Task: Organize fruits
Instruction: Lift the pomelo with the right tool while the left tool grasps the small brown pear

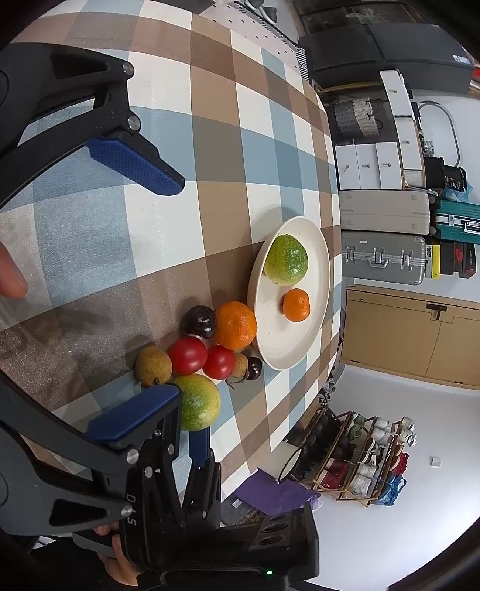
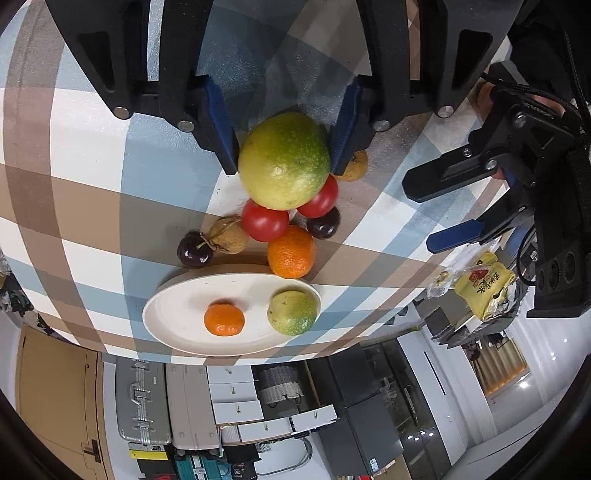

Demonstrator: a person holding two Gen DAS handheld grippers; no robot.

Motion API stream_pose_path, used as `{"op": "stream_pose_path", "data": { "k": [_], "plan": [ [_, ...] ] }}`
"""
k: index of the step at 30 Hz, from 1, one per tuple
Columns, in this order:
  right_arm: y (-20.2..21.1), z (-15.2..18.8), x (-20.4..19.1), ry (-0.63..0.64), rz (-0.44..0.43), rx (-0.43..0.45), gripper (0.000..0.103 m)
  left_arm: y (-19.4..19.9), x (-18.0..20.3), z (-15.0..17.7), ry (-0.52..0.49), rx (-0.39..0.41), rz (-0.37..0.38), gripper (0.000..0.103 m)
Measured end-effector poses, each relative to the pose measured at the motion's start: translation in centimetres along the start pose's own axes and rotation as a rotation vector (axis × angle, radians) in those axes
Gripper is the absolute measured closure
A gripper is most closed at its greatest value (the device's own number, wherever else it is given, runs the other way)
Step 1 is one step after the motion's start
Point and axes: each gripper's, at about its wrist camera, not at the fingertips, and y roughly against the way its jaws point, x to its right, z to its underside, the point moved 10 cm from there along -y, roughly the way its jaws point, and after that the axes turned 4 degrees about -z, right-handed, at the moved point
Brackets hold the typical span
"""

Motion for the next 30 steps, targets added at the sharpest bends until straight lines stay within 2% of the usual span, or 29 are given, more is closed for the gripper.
{"op": "stream_pose_path", "data": {
  "k": [12, 14, 19, 21, 26, 30],
  "plan": [
    [3.4, 0.7, 1.0, -0.042, 0.022, 0.083, 0.053, -0.3, 0.3, 0.2, -0.010, -0.019, 0.008, 0.001],
    [4.0, 1.0, 1.2, -0.055, 0.022, 0.092, 0.053, -0.4, 1.0, 0.6, -0.016, -0.042, 0.035, 0.001],
    [4.9, 1.5, 2.0, -0.083, 0.014, 0.115, 0.053, -1.5, 2.6, 1.6, -0.048, -0.110, 0.049, 0.002],
    [5.0, 1.5, 2.2, -0.080, 0.019, 0.115, 0.053, -1.9, 3.3, 1.9, -0.069, -0.125, 0.057, 0.010],
    [5.3, 1.6, 2.4, -0.090, 0.020, 0.119, 0.053, -2.3, 5.0, 2.5, -0.133, -0.148, 0.070, 0.019],
    [5.3, 1.6, 2.4, -0.090, 0.022, 0.119, 0.053, -2.8, 6.0, 3.1, -0.188, -0.175, 0.060, 0.038]
  ]
}}
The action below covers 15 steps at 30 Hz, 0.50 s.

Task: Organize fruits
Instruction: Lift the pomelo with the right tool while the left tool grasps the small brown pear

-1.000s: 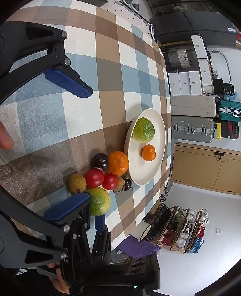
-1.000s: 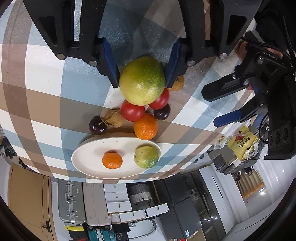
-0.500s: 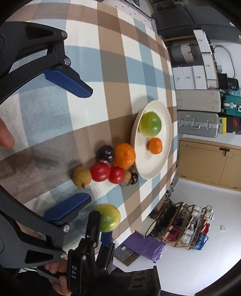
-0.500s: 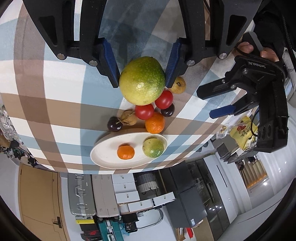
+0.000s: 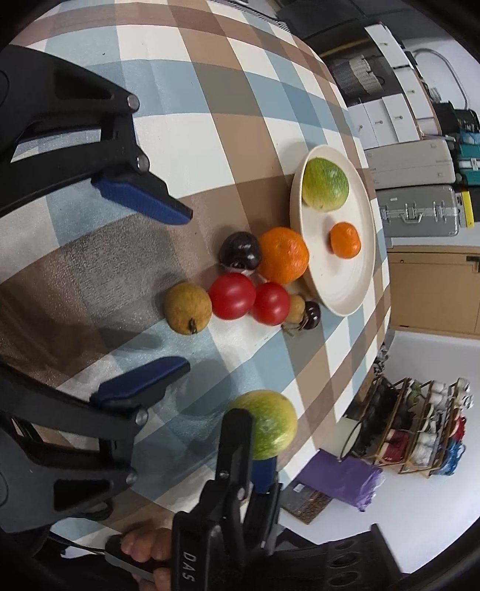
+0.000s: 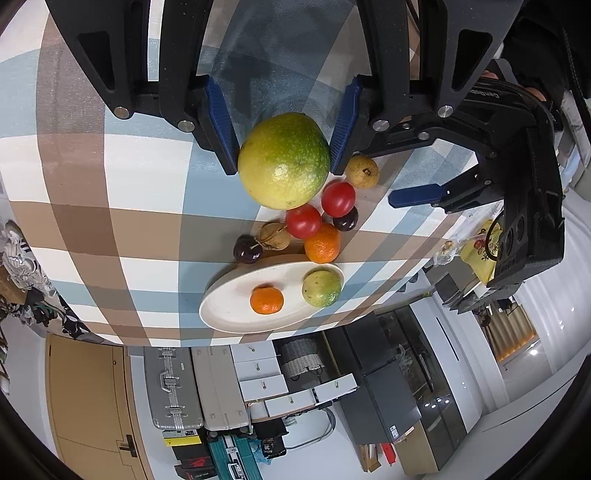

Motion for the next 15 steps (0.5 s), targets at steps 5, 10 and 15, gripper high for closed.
{"op": "stream_pose_path", "data": {
  "k": [5, 10, 15],
  "plan": [
    [0.1, -0.1, -0.1, 0.003, 0.002, -0.001, 0.053, -0.5, 0.6, 0.2, -0.017, -0.022, 0.025, 0.063],
    [0.1, -0.1, 0.0, 0.003, 0.008, -0.004, 0.053, -0.1, 0.7, 0.0, -0.006, 0.001, 0.064, 0.076],
    [0.1, -0.1, 0.0, 0.007, 0.013, -0.003, 0.053, 0.8, 0.6, -0.3, -0.002, 0.033, 0.080, 0.076]
  ]
}}
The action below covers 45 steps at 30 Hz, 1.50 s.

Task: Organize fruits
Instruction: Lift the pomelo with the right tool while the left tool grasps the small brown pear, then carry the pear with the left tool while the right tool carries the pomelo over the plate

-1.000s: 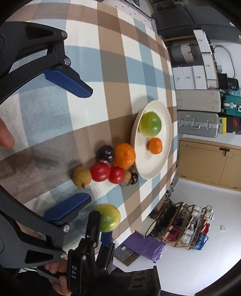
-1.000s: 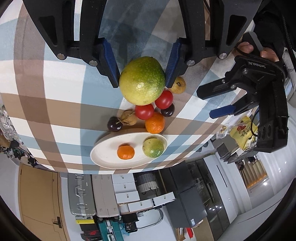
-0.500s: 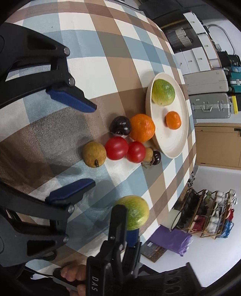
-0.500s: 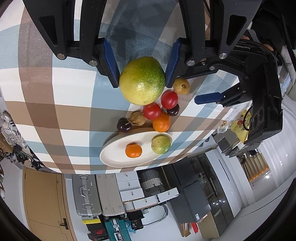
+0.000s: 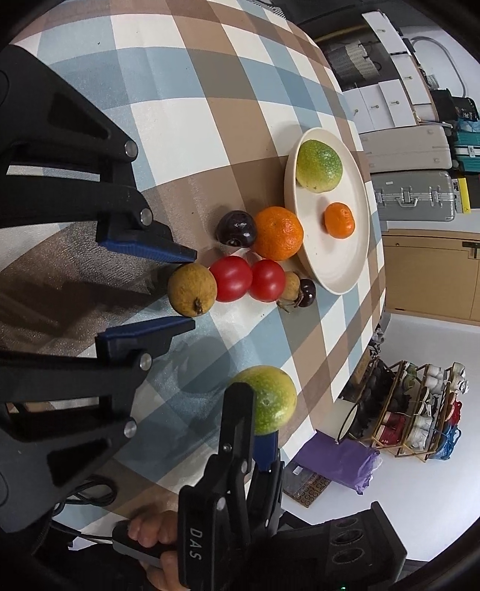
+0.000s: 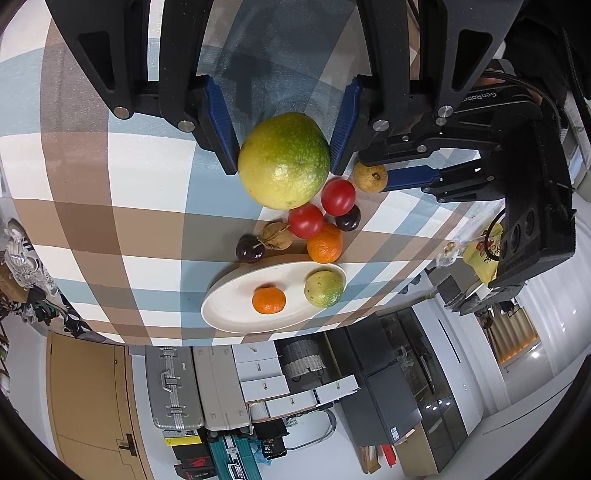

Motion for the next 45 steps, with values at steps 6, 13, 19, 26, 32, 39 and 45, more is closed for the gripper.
{"op": "stream_pose_path", "data": {
  "k": [6, 13, 19, 26, 32, 39, 45],
  "plan": [
    [0.7, -1.0, -0.4, 0.020, 0.003, 0.018, 0.053, 1.8, -0.5, -1.0, 0.013, 0.056, -0.006, 0.076],
    [1.6, -3.3, -0.4, 0.051, 0.017, 0.044, 0.053, 3.9, -2.5, -2.8, 0.049, 0.121, -0.031, 0.076],
    [1.9, -5.0, -0.1, 0.059, 0.021, 0.063, 0.053, 4.7, -3.7, -4.6, 0.064, 0.164, -0.045, 0.076],
    [1.2, -6.8, 0.6, 0.052, 0.012, 0.076, 0.053, 4.6, -4.3, -6.9, 0.063, 0.199, -0.055, 0.076],
    [0.4, -8.3, 1.0, 0.055, 0.006, 0.085, 0.053, 3.2, -5.1, -8.8, 0.064, 0.213, -0.069, 0.076],
    [-0.9, -10.4, 1.6, 0.056, -0.002, 0.109, 0.053, 1.6, -6.5, -11.0, 0.071, 0.237, -0.084, 0.076],
    [-2.6, -11.3, 2.3, 0.054, -0.007, 0.112, 0.053, 0.4, -8.2, -11.4, 0.120, 0.242, -0.086, 0.076]
  ]
}}
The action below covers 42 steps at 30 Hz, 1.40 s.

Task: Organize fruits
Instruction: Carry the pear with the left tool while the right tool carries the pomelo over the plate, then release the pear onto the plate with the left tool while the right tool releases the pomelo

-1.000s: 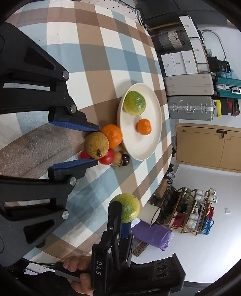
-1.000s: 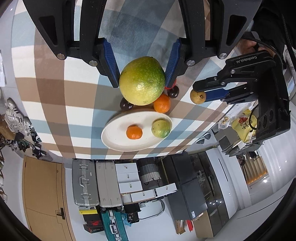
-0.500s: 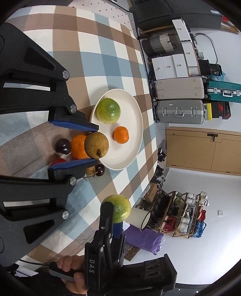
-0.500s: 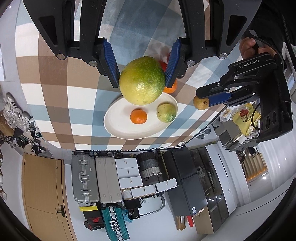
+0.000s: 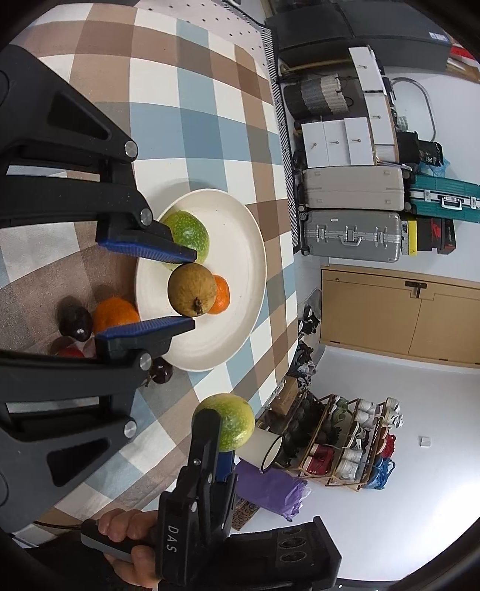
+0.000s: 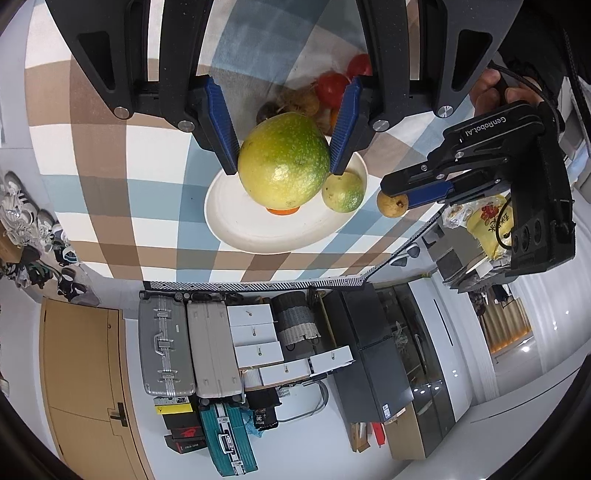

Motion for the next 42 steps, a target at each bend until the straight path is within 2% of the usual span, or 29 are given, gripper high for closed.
{"op": "stream_pose_path", "data": {
  "k": [14, 26, 42],
  "plan": [
    [-4.5, -0.3, 0.4, -0.022, -0.025, -0.025, 0.053, -2.5, -0.9, 1.2, -0.006, -0.035, -0.023, 0.076],
    [-6.8, 0.5, 1.0, -0.031, -0.003, -0.075, 0.053, -5.1, -1.5, 1.9, -0.002, -0.092, -0.023, 0.076],
    [-9.0, 0.6, 2.1, -0.029, 0.042, -0.109, 0.052, -7.8, -2.8, 0.3, -0.004, -0.094, -0.050, 0.076]
  ]
}}
